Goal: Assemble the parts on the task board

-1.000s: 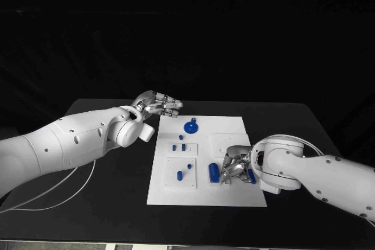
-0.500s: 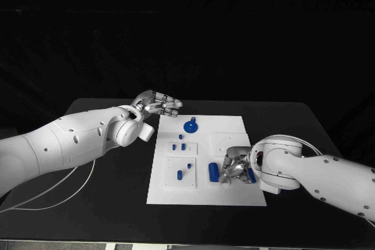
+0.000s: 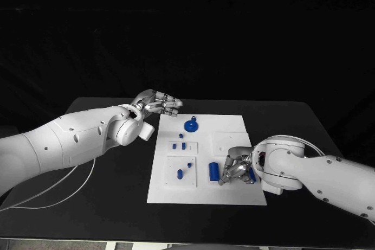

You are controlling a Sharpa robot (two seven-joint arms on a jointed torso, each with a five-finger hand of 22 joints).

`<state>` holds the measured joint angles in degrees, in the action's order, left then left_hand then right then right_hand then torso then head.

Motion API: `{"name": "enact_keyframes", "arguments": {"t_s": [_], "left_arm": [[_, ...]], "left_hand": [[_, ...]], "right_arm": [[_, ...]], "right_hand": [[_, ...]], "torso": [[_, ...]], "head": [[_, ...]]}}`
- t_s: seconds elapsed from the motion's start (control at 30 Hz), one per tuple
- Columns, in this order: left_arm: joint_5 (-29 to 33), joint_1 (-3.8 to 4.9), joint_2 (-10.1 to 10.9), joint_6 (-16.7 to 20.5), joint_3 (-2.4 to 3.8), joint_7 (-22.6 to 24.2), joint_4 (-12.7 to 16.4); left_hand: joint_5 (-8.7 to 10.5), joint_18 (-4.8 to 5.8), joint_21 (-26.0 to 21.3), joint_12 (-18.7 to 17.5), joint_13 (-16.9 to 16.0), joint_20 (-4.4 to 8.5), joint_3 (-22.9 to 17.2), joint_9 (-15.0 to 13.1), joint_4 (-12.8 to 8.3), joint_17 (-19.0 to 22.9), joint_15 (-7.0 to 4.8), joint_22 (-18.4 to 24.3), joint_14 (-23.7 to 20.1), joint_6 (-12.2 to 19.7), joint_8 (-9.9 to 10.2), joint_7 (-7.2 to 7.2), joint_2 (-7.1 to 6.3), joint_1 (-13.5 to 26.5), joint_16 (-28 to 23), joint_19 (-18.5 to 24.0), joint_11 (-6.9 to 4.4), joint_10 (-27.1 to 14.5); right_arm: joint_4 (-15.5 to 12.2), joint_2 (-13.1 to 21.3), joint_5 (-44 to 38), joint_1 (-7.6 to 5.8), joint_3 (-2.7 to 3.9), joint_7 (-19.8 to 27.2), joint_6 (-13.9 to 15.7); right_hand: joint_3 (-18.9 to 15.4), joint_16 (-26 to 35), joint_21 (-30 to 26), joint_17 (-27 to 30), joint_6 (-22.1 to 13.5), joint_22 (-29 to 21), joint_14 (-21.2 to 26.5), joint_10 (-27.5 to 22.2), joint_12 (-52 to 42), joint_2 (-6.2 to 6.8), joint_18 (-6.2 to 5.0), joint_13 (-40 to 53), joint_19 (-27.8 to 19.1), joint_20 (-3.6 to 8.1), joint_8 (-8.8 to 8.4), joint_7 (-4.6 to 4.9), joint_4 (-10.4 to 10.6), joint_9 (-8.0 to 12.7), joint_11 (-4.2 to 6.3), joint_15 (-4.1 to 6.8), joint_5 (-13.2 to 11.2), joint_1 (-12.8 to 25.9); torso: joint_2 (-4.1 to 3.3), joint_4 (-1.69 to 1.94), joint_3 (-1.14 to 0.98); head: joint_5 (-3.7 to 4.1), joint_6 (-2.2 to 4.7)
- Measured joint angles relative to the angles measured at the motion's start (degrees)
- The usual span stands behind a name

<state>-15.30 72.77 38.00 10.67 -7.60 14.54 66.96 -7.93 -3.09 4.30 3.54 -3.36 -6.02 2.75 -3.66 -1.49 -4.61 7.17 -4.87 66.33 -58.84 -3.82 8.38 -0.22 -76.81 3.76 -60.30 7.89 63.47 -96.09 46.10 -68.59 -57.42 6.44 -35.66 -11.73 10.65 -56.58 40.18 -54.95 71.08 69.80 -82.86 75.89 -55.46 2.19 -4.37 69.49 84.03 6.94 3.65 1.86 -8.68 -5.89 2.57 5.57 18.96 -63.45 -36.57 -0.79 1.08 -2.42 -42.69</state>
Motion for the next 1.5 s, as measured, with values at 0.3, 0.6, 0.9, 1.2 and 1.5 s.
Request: {"name": "enact_keyframes", "arguments": {"t_s": [0.3, 0.6, 0.9, 1.2, 1.5], "left_arm": [[-0.06, 0.00, 0.00, -0.02, 0.00, -0.05, -0.01], [-0.09, 0.00, 0.09, -0.02, -0.01, -0.03, 0.07], [0.11, 0.00, 1.29, 0.34, 0.00, 0.70, 0.85], [1.36, 0.00, 2.69, 1.10, 0.01, 2.08, 2.27], [2.44, 0.00, 3.37, 1.74, 0.01, 3.09, 3.13]], "left_hand": [[0.00, 0.01, 0.00, 0.00, 0.00, 0.00, 0.00, 0.00, 0.00, 0.00, 0.00, 0.00, 0.00, 0.00, 0.00, 0.00, 0.00, 0.00, 0.00, 0.00, 0.00, 0.00], [0.00, 0.00, 0.00, 0.00, 0.00, 0.00, 0.00, 0.00, 0.00, -0.01, 0.00, 0.00, 0.00, 0.00, 0.00, 0.00, 0.00, 0.00, 0.00, 0.00, 0.00, 0.00], [0.00, 0.00, 0.22, 0.00, 0.00, 0.31, 0.16, -0.05, -0.16, -0.30, -0.62, 0.00, 0.62, -0.07, 0.00, -0.07, 0.00, 0.00, 0.00, -0.31, -0.63, 0.63], [0.00, 0.00, 0.88, 0.00, 0.00, 0.73, 0.47, -0.04, -0.47, -0.64, -1.24, -0.30, 2.48, -0.41, 0.00, -0.41, 0.23, -0.23, 0.00, -1.14, -1.34, 2.78], [0.00, 0.00, 0.88, 0.00, 0.00, 0.92, 0.40, -0.03, -0.87, -0.64, -1.34, -0.37, 2.57, -0.61, 0.00, -0.61, 0.68, -0.23, 0.00, -1.34, -1.24, 3.07]], "right_arm": [[0.03, 0.14, -0.31, 0.01, 0.00, 0.25, 0.83], [1.39, 3.07, 0.52, -0.11, 2.26, 1.15, 3.35], [4.09, 7.18, 3.33, -0.96, 4.61, 1.87, 4.59], [4.34, 9.68, 1.86, -1.07, 4.81, 0.20, 2.79], [3.87, 9.92, -1.20, 0.51, 4.37, -2.58, 1.61]], "right_hand": [[-0.46, 0.00, 0.00, 0.00, 0.19, -0.01, 0.00, 0.19, -0.21, -0.46, 0.00, 0.07, 0.00, 0.00, 0.00, -0.19, 0.98, 0.15, 0.19, 0.00, -2.32, -0.46], [-1.16, 0.00, 0.12, -0.08, -2.42, -0.01, -0.20, 0.80, -0.61, 0.06, 0.01, 0.36, -0.09, -0.32, 0.00, 1.17, 4.20, 0.05, -0.42, -0.20, -5.04, -0.32], [-0.88, 0.00, 0.12, 0.26, -3.74, -0.11, -0.02, 0.38, -0.38, -0.24, 0.00, 0.01, 0.00, -0.41, 0.00, 1.46, 4.09, -0.18, -0.84, -0.38, -6.09, -1.30], [5.27, 0.00, -0.37, 0.40, -2.25, -0.21, -0.02, -0.04, 0.47, 2.84, 0.01, -0.76, 0.00, -0.41, 0.00, 0.87, 6.44, -0.75, -0.83, -0.37, -11.48, -1.50], [7.03, 0.01, -0.56, 0.33, -1.96, -0.09, -0.01, -0.04, 0.68, 4.39, 0.01, -0.99, 0.00, -0.41, 0.00, 0.98, 8.07, -1.16, -0.83, -0.38, -12.72, -1.36]], "torso": [[0.00, -0.01, 0.01], [0.04, -0.02, 0.02], [0.03, -0.09, 0.00], [0.01, -0.15, -0.15], [0.01, -0.13, -0.11]], "head": [[-0.02, -0.02], [0.34, 0.20], [1.20, 0.62], [2.03, 0.86], [2.50, 1.07]]}}
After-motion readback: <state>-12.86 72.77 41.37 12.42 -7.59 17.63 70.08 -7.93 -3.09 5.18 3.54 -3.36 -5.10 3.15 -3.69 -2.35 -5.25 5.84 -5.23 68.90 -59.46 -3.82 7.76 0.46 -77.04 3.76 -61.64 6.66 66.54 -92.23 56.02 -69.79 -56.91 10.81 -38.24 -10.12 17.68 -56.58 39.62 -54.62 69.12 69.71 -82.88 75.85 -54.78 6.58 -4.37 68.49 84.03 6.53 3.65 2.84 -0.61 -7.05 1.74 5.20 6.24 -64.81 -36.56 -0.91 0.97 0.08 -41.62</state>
